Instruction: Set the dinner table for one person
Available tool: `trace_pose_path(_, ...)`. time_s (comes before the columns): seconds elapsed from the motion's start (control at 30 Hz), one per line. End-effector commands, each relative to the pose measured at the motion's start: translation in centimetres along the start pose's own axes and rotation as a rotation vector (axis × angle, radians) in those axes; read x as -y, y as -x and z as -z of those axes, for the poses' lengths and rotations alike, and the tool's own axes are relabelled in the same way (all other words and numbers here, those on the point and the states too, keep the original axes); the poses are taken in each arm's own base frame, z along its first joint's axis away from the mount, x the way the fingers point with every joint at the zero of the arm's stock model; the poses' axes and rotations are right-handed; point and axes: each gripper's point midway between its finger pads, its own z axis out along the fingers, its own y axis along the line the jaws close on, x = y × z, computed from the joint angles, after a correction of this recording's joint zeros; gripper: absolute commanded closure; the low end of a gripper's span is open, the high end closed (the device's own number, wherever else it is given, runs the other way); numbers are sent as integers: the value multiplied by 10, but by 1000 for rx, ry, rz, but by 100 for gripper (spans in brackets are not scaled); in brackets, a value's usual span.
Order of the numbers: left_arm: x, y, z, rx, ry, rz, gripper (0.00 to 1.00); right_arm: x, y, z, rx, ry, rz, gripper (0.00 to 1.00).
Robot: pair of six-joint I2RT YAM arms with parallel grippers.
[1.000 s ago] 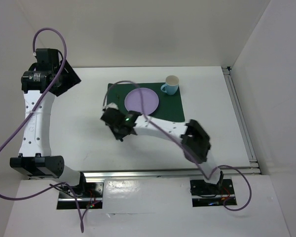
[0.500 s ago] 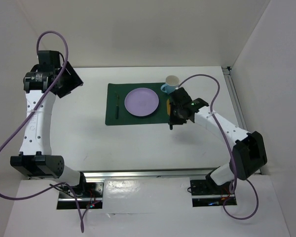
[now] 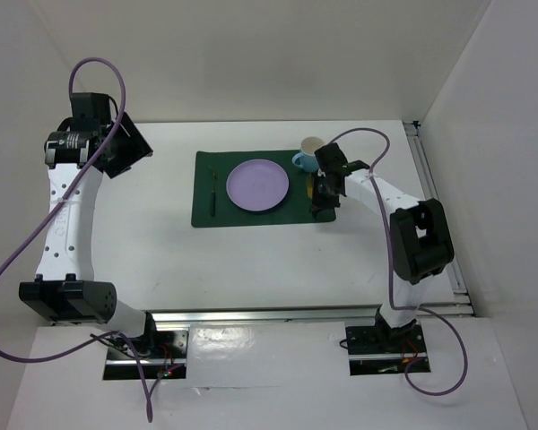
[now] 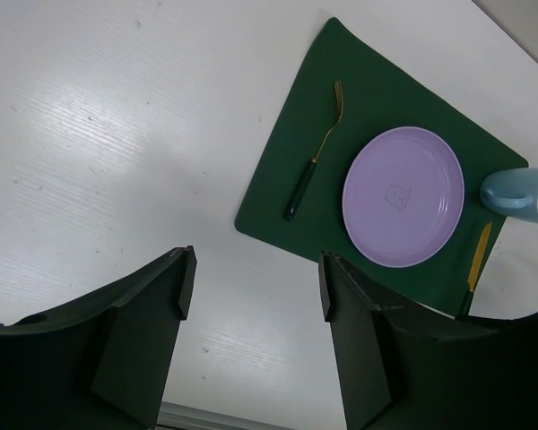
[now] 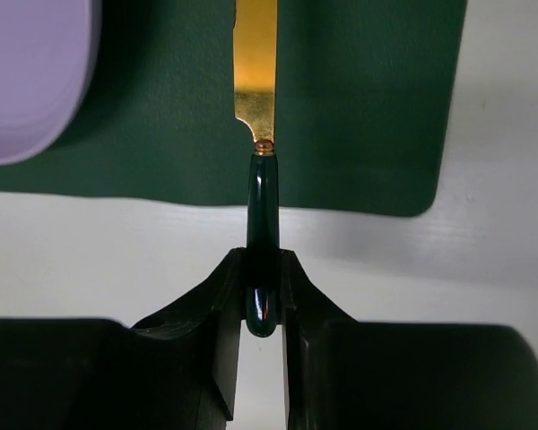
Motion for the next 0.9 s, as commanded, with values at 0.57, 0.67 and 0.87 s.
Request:
trace_pose_path(0.57,3,8,1,26,-18,-7,26,7,67,-30,121,11,-18,100)
trace_pose_path(0.67,4,9,0,27,-18,-7,26,4,71,-35,119,20,-18,100)
trace_pose_path(0.87,4,12,1,39,-15,-6,26,4,73,-42,112,17,-18,100)
